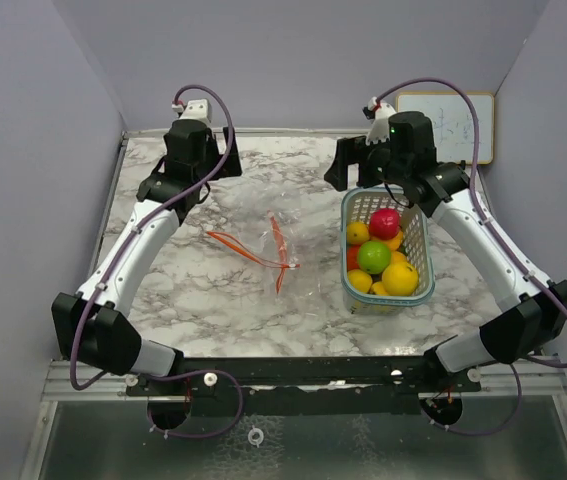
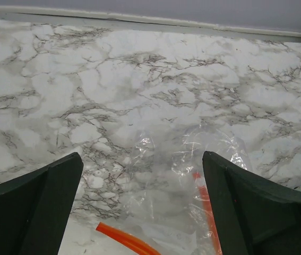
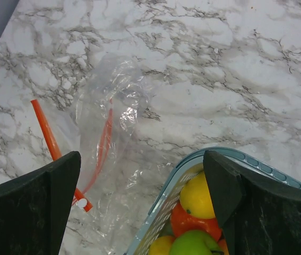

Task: Place the food in the zip-top bag and seal the zipper
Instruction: Pick up the zipper food storage bag at the center of the board.

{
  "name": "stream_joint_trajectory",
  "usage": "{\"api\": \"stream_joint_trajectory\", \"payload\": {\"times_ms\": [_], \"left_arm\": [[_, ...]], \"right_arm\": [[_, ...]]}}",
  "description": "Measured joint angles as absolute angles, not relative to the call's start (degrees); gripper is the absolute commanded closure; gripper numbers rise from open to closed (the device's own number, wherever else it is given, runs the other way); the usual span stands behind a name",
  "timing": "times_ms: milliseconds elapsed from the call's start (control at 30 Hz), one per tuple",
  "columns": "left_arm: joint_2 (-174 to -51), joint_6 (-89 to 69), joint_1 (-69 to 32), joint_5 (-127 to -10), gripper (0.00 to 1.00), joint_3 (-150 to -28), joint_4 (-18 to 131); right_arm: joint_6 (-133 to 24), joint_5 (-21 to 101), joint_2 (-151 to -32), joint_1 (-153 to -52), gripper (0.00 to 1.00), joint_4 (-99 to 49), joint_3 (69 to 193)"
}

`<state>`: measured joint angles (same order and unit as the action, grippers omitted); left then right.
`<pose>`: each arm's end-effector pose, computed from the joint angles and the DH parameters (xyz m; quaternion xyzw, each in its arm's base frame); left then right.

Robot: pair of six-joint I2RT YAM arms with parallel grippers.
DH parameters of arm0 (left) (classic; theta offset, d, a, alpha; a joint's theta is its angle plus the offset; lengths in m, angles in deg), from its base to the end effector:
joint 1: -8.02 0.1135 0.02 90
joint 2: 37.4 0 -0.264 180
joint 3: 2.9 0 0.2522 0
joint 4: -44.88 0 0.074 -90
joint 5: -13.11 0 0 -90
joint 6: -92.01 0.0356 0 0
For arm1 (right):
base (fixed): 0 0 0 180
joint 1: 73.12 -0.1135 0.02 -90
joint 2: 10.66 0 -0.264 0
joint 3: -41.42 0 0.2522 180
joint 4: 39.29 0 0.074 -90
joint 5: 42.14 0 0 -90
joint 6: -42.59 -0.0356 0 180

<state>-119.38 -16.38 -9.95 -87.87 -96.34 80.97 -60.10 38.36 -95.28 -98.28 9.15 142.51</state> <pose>0.3154 -0.0952 0.3796 -0.0547 0.8376 -0.0912 0.5358 0.2959 0.1455 0.3901 -0.1346 0.8620 0.2253 0.4338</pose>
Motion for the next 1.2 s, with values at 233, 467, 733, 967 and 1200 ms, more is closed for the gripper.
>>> {"api": "stream_joint_trajectory", "payload": {"times_ms": [233, 467, 733, 967, 1200], "left_arm": [[-109.7, -13.0, -10.1, -87.1, 0.01, -85.6, 71.9], [-106.1, -12.7, -7.0, -81.8, 0.06, -83.4, 68.8], [-102.7, -19.5, -4.0, -82.5, 0.12, -81.2, 70.3], [-97.6, -25.8, -4.0, -88.2, 0.15, -78.7, 75.7], [-92.3, -31.1, -4.0, -95.7, 0.19, -74.7, 83.4]], "right_arm": [[-59.8, 37.9, -93.7, -98.3, 0.0, 9.0, 142.4], [-59.7, 33.8, -94.2, -99.4, 0.02, 5.9, 142.2], [-58.4, 33.9, -107.6, -113.3, 0.25, 3.4, 149.7], [-55.0, 34.0, -118.4, -116.7, 0.36, 5.0, 154.7], [-51.1, 35.0, -122.1, -124.6, 0.44, 6.2, 156.5]]}}
